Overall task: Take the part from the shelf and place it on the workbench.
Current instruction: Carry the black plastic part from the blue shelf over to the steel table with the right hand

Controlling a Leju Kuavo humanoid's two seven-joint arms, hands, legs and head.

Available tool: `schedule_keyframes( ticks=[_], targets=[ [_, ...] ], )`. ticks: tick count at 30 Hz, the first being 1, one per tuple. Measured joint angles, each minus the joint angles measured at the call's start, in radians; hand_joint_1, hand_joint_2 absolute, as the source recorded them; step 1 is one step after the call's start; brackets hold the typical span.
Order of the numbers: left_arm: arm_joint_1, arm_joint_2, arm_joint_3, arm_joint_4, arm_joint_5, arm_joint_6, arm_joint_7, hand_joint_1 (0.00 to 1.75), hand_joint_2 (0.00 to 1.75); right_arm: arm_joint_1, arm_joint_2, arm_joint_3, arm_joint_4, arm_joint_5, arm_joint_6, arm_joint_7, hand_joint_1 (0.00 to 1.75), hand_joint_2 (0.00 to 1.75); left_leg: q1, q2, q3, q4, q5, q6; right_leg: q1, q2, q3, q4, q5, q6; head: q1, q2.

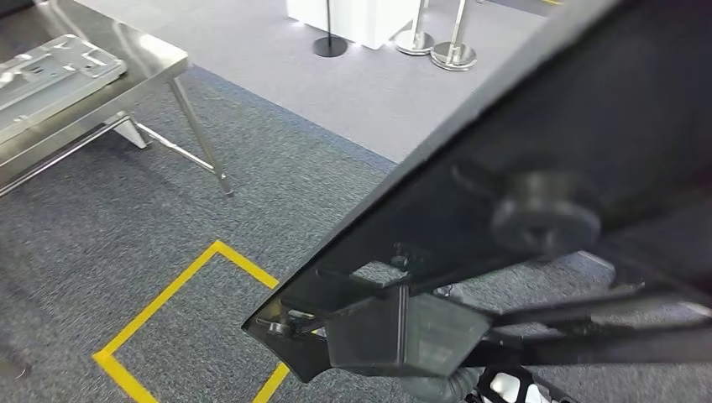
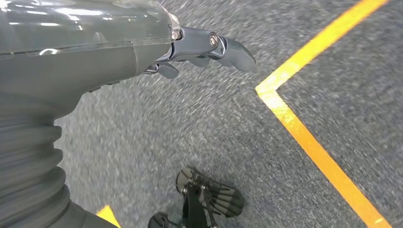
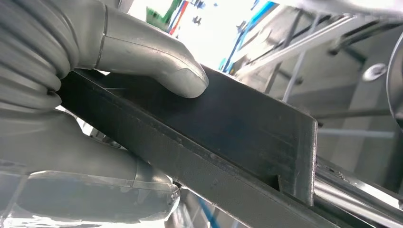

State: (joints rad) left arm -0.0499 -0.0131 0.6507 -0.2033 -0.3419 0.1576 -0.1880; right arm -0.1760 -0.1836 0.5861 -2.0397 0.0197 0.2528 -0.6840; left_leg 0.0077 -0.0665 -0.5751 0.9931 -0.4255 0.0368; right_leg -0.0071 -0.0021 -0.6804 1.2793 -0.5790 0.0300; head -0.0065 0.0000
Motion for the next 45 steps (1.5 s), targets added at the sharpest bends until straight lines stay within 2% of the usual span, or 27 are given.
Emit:
schedule_keyframes(
  ticks=[1,3,5,8,10,12,14,15,17,19,21,23,24,25,27,29,30,31,32,34,36,38,39,40,42,44,45],
  targets=[
    [0.0,-0.002,0.001,0.0,0.008,-0.003,0.001,0.0,1.75,0.001,0.007,-0.017,0.006,-0.007,0.027,0.0,1.75,1.75,0.0,-0.016,0.001,0.002,0.0,-0.001,-0.001,0.006,0.023,-0.057,0.039,-0.002,0.0,0.0],
    [0.0,-0.01,0.007,0.0,0.022,-0.008,0.004,0.0,1.75,0.003,0.02,-0.049,0.013,-0.016,0.072,0.0,1.75,1.75,0.0,-0.045,-0.002,0.007,-0.001,-0.007,-0.006,0.055,0.084,-0.203,0.108,-0.006,0.0,0.0],
    [0.0,-0.014,0.014,0.0,0.029,-0.016,0.007,0.0,1.75,0.004,0.035,-0.076,0.019,-0.019,0.102,0.0,1.75,1.75,0.002,-0.069,-0.013,0.011,0.0,-0.019,-0.008,0.092,0.109,-0.274,0.129,-0.009,0.0,0.0],
    [0.005,-0.017,0.023,0.0,0.03,-0.041,0.009,0.0,1.75,-0.01,0.062,-0.107,0.033,-0.018,0.128,0.0,1.75,1.75,0.006,-0.093,-0.025,0.009,0.003,-0.04,-0.007,0.064,0.109,-0.283,0.133,-0.024,0.0,0.0],
    [0.003,-0.018,0.024,0.0,0.022,-0.06,0.006,0.0,1.75,-0.023,0.077,-0.125,0.043,-0.017,0.128,0.0,1.75,1.75,0.003,-0.047,-0.048,0.056,-0.026,-0.046,-0.01,0.034,0.115,-0.294,0.137,-0.038,0.0,0.0],
    [-0.004,-0.018,0.024,0.0,0.016,-0.074,0.002,0.0,1.75,-0.025,0.082,-0.141,0.049,-0.016,0.124,0.0,1.75,1.75,0.002,0.026,-0.11,0.184,-0.092,-0.051,-0.006,-0.003,0.116,-0.297,0.137,-0.045,0.0,0.0],
    [-0.006,-0.018,0.024,0.0,0.015,-0.084,-0.002,0.0,1.75,-0.022,0.082,-0.152,0.053,-0.015,0.124,0.0,1.75,1.75,0.005,0.056,-0.16,0.293,-0.133,-0.058,-0.002,-0.038,0.115,-0.297,0.135,-0.046,0.0,0.0],
    [-0.005,-0.018,0.024,0.0,0.015,-0.089,-0.004,0.0,1.75,-0.019,0.082,-0.155,0.054,-0.015,0.125,0.0,1.75,1.75,0.006,0.06,-0.157,0.295,-0.125,-0.059,-0.002,-0.054,0.115,-0.296,0.134,-0.046,0.0,0.0],
    [-0.002,-0.019,0.025,0.0,0.016,-0.096,-0.009,0.0,1.75,-0.016,0.082,-0.162,0.055,-0.016,0.126,0.0,1.75,1.75,0.006,0.08,-0.09,0.185,-0.067,-0.057,-0.001,-0.082,0.118,-0.295,0.131,-0.041,0.0,0.0],
    [-0.005,-0.018,0.025,0.0,0.016,-0.104,-0.018,0.0,1.75,-0.02,0.082,-0.169,0.055,-0.017,0.126,0.0,1.75,1.75,-0.003,0.124,-0.016,0.049,-0.027,-0.043,0.003,-0.106,0.122,-0.292,0.126,-0.033,0.0,0.0],
    [-0.008,-0.017,0.025,0.0,0.013,-0.113,-0.028,0.0,1.75,-0.025,0.082,-0.173,0.056,-0.019,0.123,0.0,1.75,1.75,-0.01,0.137,0.002,0.004,-0.024,-0.028,0.007,-0.125,0.125,-0.291,0.123,-0.023,0.0,0.0],
    [-0.004,-0.017,0.025,0.0,0.008,-0.121,-0.036,0.0,1.75,-0.028,0.081,-0.181,0.056,-0.022,0.121,0.0,1.75,1.75,-0.008,0.111,0.001,0.001,-0.019,-0.018,0.006,-0.138,0.13,-0.29,0.119,-0.012,0.0,0.0],
    [-0.003,-0.017,0.025,0.0,0.005,-0.124,-0.039,0.0,1.75,-0.03,0.08,-0.185,0.056,-0.024,0.12,0.0,1.75,1.75,-0.005,0.099,0.004,-0.003,-0.017,-0.013,0.004,-0.125,0.129,-0.28,0.109,-0.006,0.0,0.0],
    [-0.003,-0.017,0.025,0.0,0.004,-0.127,-0.041,0.0,1.75,-0.031,0.077,-0.189,0.056,-0.027,0.119,0.0,1.75,1.75,-0.002,0.088,0.007,-0.006,-0.013,-0.008,0.001,-0.098,0.118,-0.25,0.089,-0.001,0.0,0.0],
    [-0.008,-0.017,0.025,0.0,0.001,-0.131,-0.043,0.0,1.75,-0.033,0.068,-0.197,0.056,-0.038,0.119,0.0,1.75,1.75,0.002,0.064,0.007,-0.008,-0.008,-0.001,-0.004,-0.031,0.061,-0.128,0.023,0.006,0.0,0.0],
    [-0.011,-0.017,0.025,0.0,-0.002,-0.134,-0.044,0.0,1.75,-0.033,0.057,-0.206,0.058,-0.049,0.12,0.0,1.75,1.75,0.001,0.034,0.003,-0.007,-0.006,0.001,-0.006,-0.004,-0.005,-0.004,-0.02,0.009,0.0,0.0],
    [-0.011,-0.017,0.025,0.0,-0.002,-0.135,-0.044,0.0,1.75,-0.034,0.052,-0.209,0.059,-0.053,0.121,0.0,1.75,1.75,0.001,0.018,0.002,-0.005,-0.006,0.001,-0.006,-0.001,-0.016,0.009,-0.012,0.008,0.0,0.0],
    [-0.011,-0.016,0.025,0.0,-0.002,-0.136,-0.045,0.0,1.75,-0.035,0.048,-0.212,0.061,-0.056,0.122,0.0,1.75,1.75,0.001,0.002,0.003,-0.004,-0.006,0.001,-0.007,0.003,-0.006,-0.019,0.016,0.007,0.0,0.0],
    [-0.01,-0.016,0.025,0.0,-0.002,-0.136,-0.047,0.0,1.75,-0.037,0.046,-0.214,0.061,-0.059,0.122,0.0,1.75,1.75,0.001,-0.013,0.004,-0.003,-0.006,-0.001,-0.007,0.013,0.022,-0.084,0.057,0.004,0.0,0.0],
    [-0.011,-0.017,0.025,0.0,-0.001,-0.138,-0.053,0.0,1.75,-0.044,0.042,-0.217,0.062,-0.063,0.123,0.0,1.75,1.75,0.0,-0.041,0.003,0.001,-0.008,-0.007,-0.01,0.061,0.084,-0.224,0.119,-0.002,0.0,0.0],
    [-0.013,-0.017,0.025,0.0,0.001,-0.142,-0.059,0.0,1.75,-0.05,0.037,-0.218,0.063,-0.067,0.123,0.0,1.75,1.75,0.002,-0.065,-0.005,0.004,-0.008,-0.018,-0.01,0.085,0.107,-0.282,0.132,-0.008,0.0,0.0],
    [-0.01,-0.016,0.028,0.0,0.003,-0.146,-0.065,0.0,1.75,-0.057,0.035,-0.219,0.065,-0.072,0.123,0.0,1.75,1.75,0.006,-0.084,-0.013,0.003,-0.007,-0.031,-0.009,0.061,0.109,-0.288,0.133,-0.017,0.0,0.0],
    [-0.007,-0.015,0.029,0.0,0.004,-0.148,-0.068,0.0,1.75,-0.061,0.034,-0.219,0.065,-0.074,0.122,0.0,1.75,1.75,0.004,-0.072,-0.017,0.01,-0.012,-0.036,-0.011,0.048,0.112,-0.293,0.135,-0.025,0.0,0.0],
    [-0.007,-0.015,0.03,0.0,0.005,-0.15,-0.071,0.0,1.75,-0.066,0.034,-0.219,0.066,-0.076,0.122,0.0,1.75,1.75,0.002,-0.046,-0.029,0.036,-0.029,-0.039,-0.013,0.033,0.116,-0.298,0.136,-0.032,0.0,0.0],
    [-0.011,-0.016,0.031,0.0,0.004,-0.154,-0.075,0.0,1.75,-0.071,0.032,-0.219,0.068,-0.08,0.121,0.0,1.75,1.75,0.001,0.025,-0.083,0.148,-0.089,-0.045,-0.011,0.001,0.121,-0.304,0.135,-0.042,-0.001,0.0],
    [-0.013,-0.016,0.031,0.0,0.004,-0.159,-0.078,0.0,1.75,-0.071,0.031,-0.219,0.072,-0.083,0.119,0.0,1.75,1.75,0.006,0.055,-0.148,0.274,-0.139,-0.052,-0.007,-0.03,0.122,-0.303,0.131,-0.044,0.0,0.0],
    [-0.012,-0.015,0.032,0.0,0.004,-0.161,-0.08,0.0,1.75,-0.071,0.03,-0.218,0.074,-0.085,0.117,0.0,1.75,1.75,0.007,0.059,-0.16,0.296,-0.138,-0.055,-0.007,-0.045,0.123,-0.303,0.129,-0.043,0.0,0.0]
  ],
)
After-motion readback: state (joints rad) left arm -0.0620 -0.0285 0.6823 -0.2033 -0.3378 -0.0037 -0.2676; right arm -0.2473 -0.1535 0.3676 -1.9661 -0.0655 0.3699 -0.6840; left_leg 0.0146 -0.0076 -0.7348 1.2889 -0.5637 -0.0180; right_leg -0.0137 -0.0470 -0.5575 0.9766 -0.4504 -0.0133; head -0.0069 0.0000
